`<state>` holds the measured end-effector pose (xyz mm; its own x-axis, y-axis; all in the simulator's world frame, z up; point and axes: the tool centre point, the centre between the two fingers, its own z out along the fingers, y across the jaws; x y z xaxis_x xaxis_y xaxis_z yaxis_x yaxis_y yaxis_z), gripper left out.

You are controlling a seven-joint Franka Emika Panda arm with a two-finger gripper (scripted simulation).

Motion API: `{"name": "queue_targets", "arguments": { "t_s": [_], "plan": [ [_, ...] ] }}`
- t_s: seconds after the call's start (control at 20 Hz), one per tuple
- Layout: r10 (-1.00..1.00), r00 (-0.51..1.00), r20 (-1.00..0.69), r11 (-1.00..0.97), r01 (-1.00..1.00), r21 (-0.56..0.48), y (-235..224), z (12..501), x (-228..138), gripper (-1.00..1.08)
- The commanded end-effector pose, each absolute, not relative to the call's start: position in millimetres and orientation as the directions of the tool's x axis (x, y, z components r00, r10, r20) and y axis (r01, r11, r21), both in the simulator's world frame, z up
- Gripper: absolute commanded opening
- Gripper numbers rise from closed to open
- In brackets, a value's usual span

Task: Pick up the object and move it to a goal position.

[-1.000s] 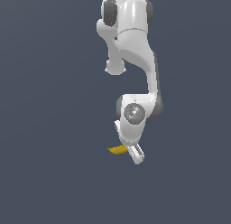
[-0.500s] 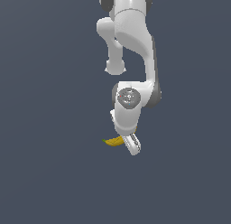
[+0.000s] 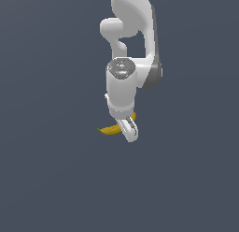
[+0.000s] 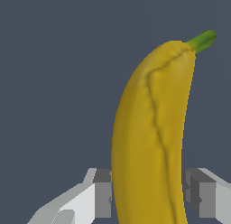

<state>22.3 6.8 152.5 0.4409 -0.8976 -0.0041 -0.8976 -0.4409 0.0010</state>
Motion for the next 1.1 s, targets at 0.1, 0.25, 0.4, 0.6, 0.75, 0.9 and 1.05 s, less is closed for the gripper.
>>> {"name": "queue_targets", "arguments": {
  "t_s": [0.1,0.25,0.4,0.6,0.75,0.9,1.05],
  "plan": [
    [-0.898,0.441,-0.004,-0.441,-0.898,-0.001,-9.8,193.3,2.7,-1.0],
    [-0.898,0.441,-0.004,-0.441,-0.898,-0.001,-21.2,221.0,-10.9,-1.0],
    [-0.898,0.44,-0.005,-0.44,-0.898,-0.001,-33.5,249.8,-24.8,-1.0],
    [-0.898,0.44,-0.004,-0.44,-0.898,-0.001,-50.4,290.6,-44.1,-1.0],
    [-0.898,0.44,-0.003,-0.44,-0.898,-0.001,-62.6,319.9,-57.5,-1.0],
    [-0.898,0.439,-0.002,-0.439,-0.898,0.0,-73.3,346.4,-69.4,-1.0],
    [-0.898,0.439,-0.001,-0.439,-0.898,0.0,-82.7,369.8,-79.4,-1.0]
  ]
}}
